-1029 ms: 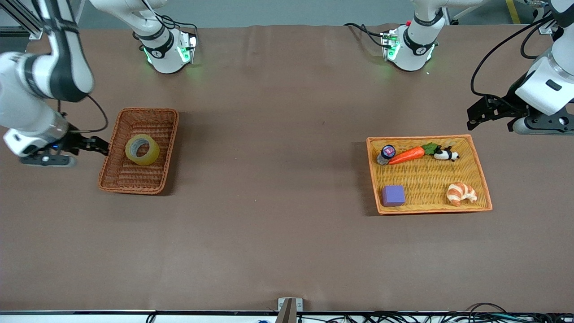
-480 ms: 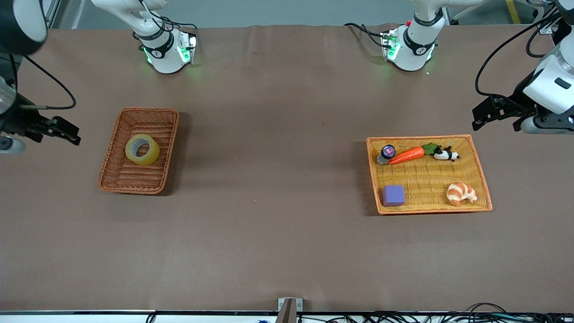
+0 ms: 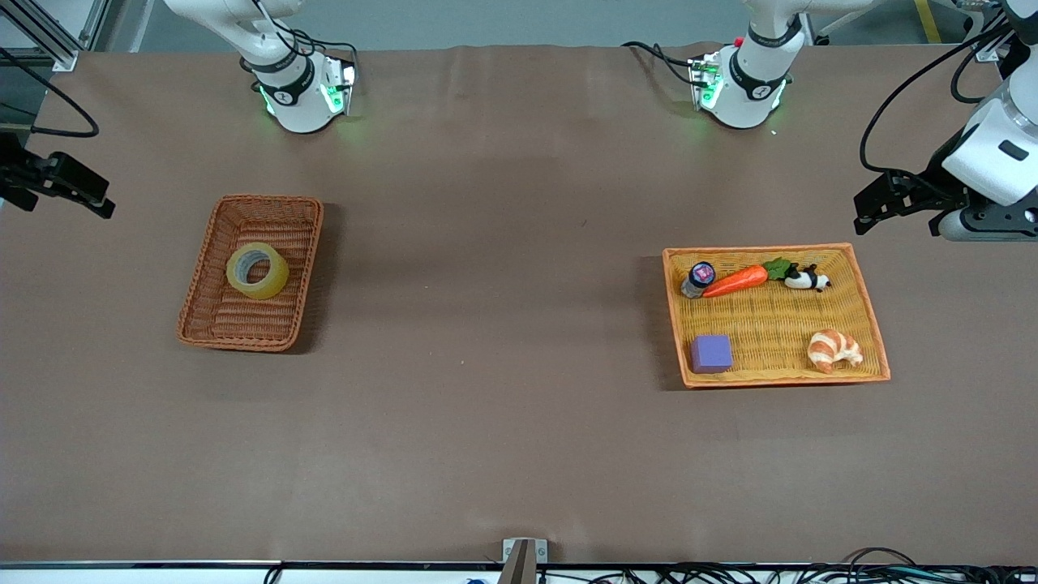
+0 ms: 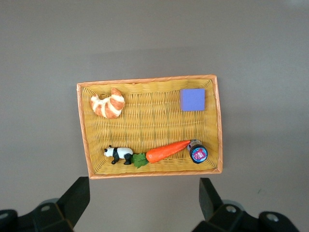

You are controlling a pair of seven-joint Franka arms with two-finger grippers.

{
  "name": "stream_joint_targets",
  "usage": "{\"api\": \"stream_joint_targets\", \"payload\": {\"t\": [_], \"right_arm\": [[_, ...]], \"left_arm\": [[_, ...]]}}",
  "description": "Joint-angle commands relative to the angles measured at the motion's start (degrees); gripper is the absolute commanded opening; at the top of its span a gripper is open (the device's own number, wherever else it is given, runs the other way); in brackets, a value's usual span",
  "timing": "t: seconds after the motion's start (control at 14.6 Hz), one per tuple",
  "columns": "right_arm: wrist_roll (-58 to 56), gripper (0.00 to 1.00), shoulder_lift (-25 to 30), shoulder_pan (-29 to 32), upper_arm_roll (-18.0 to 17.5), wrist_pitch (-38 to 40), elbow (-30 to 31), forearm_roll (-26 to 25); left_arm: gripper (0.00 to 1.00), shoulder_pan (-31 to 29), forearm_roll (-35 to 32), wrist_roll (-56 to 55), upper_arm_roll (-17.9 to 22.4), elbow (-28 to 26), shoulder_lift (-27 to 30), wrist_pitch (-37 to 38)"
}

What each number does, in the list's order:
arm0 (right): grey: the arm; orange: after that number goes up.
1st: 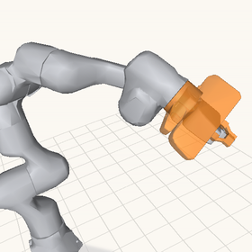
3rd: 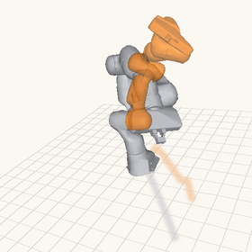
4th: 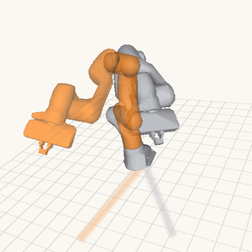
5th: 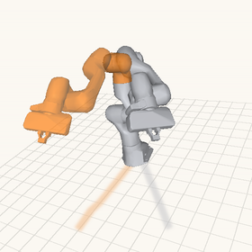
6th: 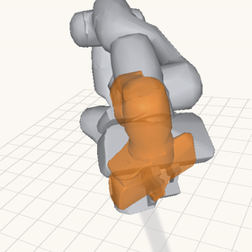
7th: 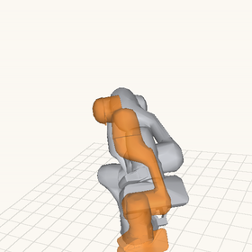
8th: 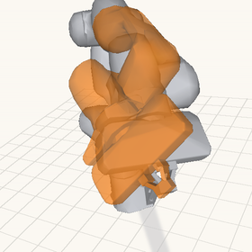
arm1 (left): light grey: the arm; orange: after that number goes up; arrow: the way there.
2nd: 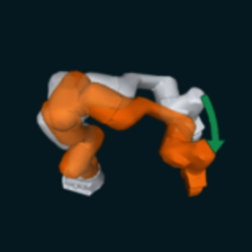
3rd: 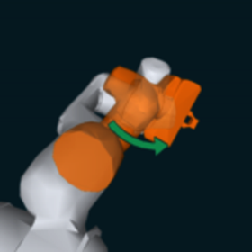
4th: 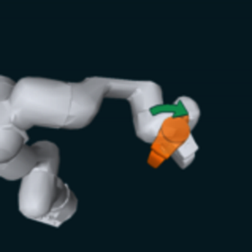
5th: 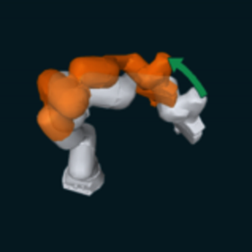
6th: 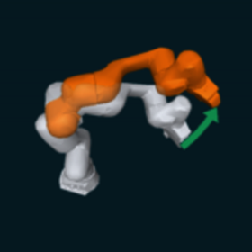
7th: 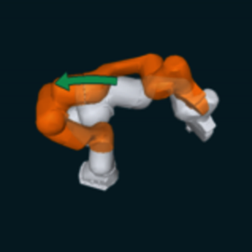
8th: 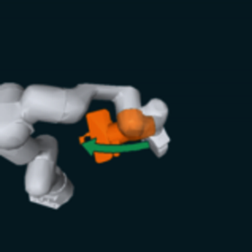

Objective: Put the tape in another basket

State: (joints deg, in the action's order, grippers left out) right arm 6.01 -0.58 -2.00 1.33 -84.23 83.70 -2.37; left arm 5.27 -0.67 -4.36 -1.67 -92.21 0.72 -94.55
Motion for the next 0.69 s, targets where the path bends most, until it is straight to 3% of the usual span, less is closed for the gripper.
{"api": "stream_joint_targets", "payload": {"t": [0.0,0.62], "right_arm": [[0.3,1.00,-1.1,0.1,0.3,0.4,-0.5,1.1],[-3.0,1.00,-1.2,0.0,0.4,-0.2,-0.2,1.2]], "left_arm": [[1.00,0.1,-1.1,1.1,-0.2,0.6,0.6,1.9],[1.00,0.0,-1.1,1.2,-0.3,0.6,0.6,2.7]]}}
